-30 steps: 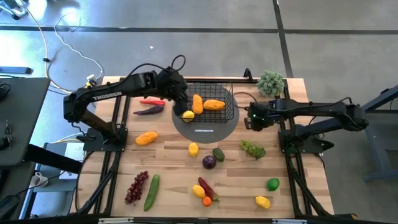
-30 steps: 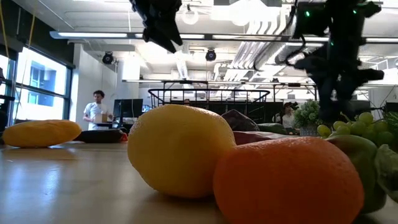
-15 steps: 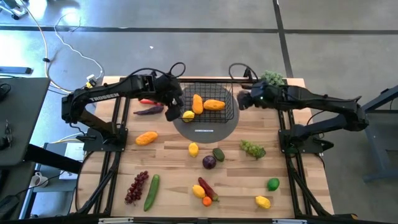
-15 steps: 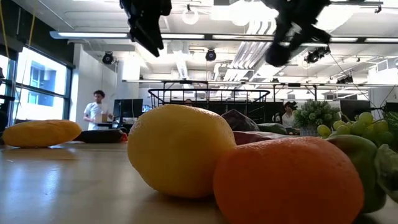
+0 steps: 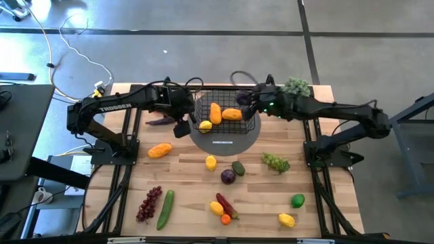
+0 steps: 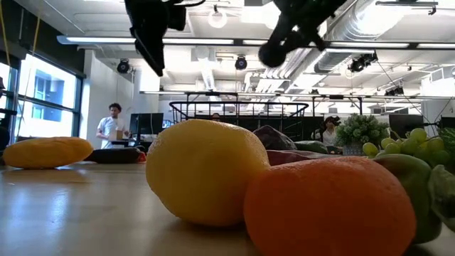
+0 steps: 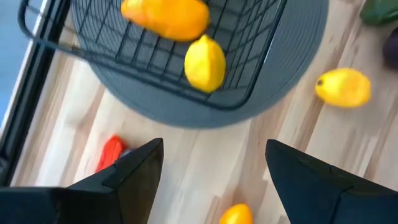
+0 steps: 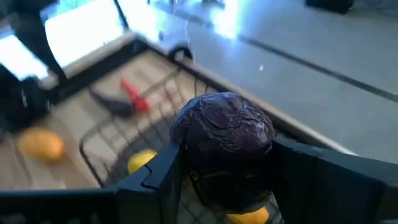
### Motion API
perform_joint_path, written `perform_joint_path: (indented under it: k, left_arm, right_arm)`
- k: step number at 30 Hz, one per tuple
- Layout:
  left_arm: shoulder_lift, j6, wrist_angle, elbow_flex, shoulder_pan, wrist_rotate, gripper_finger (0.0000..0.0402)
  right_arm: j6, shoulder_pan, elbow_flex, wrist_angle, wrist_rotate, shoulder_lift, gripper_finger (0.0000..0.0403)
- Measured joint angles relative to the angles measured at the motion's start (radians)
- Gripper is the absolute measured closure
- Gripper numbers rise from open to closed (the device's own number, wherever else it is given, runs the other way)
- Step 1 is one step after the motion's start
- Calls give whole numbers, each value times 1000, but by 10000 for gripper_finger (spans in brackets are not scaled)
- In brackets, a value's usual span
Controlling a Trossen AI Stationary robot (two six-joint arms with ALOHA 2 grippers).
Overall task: Build produce basket
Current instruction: Put the purple plum into the black wire basket
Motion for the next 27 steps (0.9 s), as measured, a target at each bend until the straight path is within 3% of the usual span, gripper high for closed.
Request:
perform_joint_path:
  k: [12, 21, 27]
  left_arm:
    - [-13, -67, -97, -1, -63, -3, 131]
    - [-13, -150, -102, -1, -126, -9, 131]
    - [-12, -200, -161, -1, -151, -7, 131]
  right_arm:
    - [-15, -39, 0, -89, -159, 208, 240]
    - [7, -72, 0, -110, -247, 238, 240]
    - [29, -77, 0, -152, -272, 239, 211]
